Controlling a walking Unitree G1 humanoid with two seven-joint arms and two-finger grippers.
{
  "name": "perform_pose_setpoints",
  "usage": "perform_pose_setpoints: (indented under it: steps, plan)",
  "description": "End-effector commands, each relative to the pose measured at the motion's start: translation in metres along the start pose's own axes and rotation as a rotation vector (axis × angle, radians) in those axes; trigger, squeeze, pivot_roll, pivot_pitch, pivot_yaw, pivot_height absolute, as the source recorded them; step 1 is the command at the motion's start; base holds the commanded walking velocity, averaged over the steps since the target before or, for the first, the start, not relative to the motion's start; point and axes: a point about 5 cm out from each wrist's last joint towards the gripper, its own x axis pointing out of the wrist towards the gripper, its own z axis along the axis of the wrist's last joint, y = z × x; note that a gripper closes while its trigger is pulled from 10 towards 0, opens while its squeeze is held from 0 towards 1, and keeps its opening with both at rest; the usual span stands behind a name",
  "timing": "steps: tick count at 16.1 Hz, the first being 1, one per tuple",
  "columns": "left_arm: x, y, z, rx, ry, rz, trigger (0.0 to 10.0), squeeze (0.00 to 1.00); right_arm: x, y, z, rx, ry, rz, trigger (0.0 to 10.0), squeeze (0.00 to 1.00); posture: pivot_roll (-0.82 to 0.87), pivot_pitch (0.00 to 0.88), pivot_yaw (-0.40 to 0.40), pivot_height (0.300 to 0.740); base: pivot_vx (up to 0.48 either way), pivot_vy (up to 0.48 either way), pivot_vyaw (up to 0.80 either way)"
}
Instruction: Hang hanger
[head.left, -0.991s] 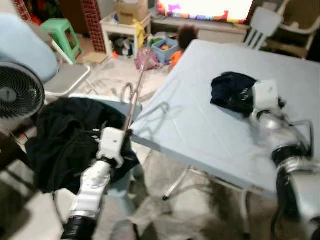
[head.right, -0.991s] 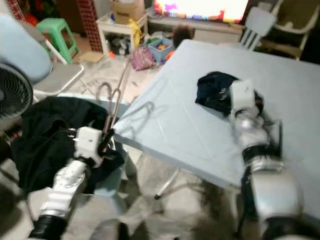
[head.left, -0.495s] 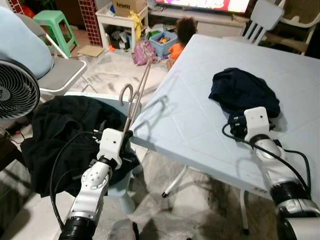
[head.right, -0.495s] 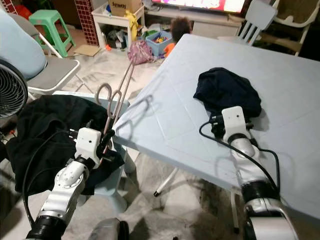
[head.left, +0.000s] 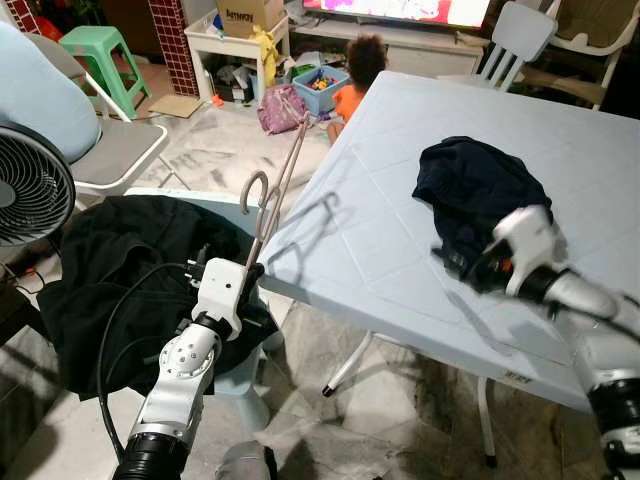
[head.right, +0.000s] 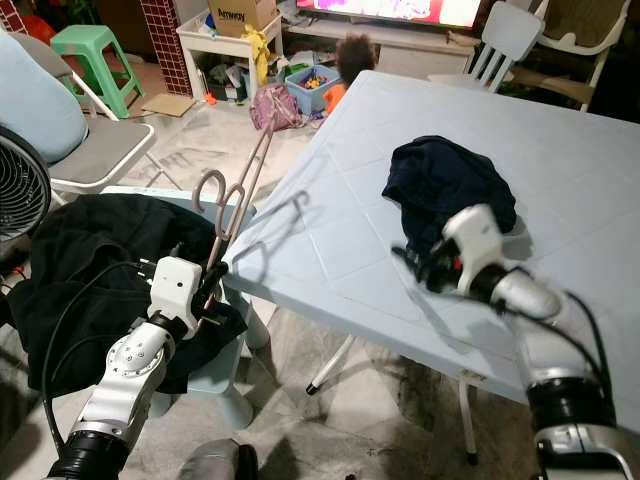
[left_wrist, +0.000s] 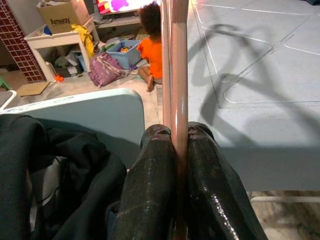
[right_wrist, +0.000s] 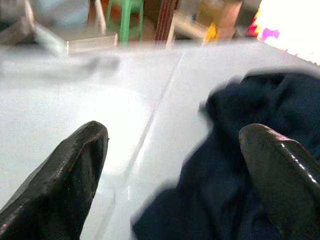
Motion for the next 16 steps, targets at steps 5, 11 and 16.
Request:
perform_pose_setpoints:
  steps: [5,11,16]
  plan:
    - [0.003,-0.004,0.002,-0.017,0.009,-0.029,10.0,0.00,0.019,0.003,0.028,0.155,-0.198,-0.342,10.0,0.00,-0.02,0.000,0.021,0.740,0.000,0.000,0.00]
    - [0.006,0.000,0.008,-0.014,-0.016,-0.006,10.0,0.00,0.030,0.008,0.012,0.037,-0.074,-0.488,10.0,0.00,-0.03,0.000,0.034,0.740,0.000,0.000,0.00]
    - [0.003,0.015,0.022,-0.001,-0.061,0.076,10.0,0.00,0.023,0.031,-0.008,0.103,-0.095,-0.613,10.0,0.00,0.00,0.000,-0.003,0.740,0.000,0.000,0.00]
